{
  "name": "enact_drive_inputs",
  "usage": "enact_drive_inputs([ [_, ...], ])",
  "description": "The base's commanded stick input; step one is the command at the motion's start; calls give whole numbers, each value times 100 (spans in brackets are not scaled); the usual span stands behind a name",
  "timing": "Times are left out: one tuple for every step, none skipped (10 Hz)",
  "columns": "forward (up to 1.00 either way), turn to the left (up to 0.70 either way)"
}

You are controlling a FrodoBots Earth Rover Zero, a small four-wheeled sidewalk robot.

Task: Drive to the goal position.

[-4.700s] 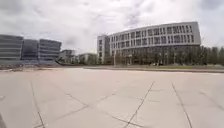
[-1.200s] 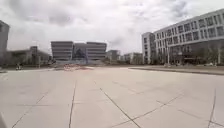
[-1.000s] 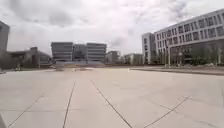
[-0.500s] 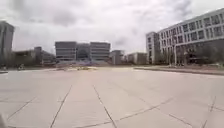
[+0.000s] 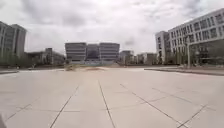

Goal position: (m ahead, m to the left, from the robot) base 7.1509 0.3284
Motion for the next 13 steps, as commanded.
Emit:
enact_drive_inputs([
  [100, 3],
  [100, 4],
  [100, 11],
  [100, 31],
  [100, 40],
  [100, 39],
  [100, 32],
  [100, 3],
  [100, 3],
  [100, 2],
  [100, 2],
  [100, 2],
  [100, 2],
])
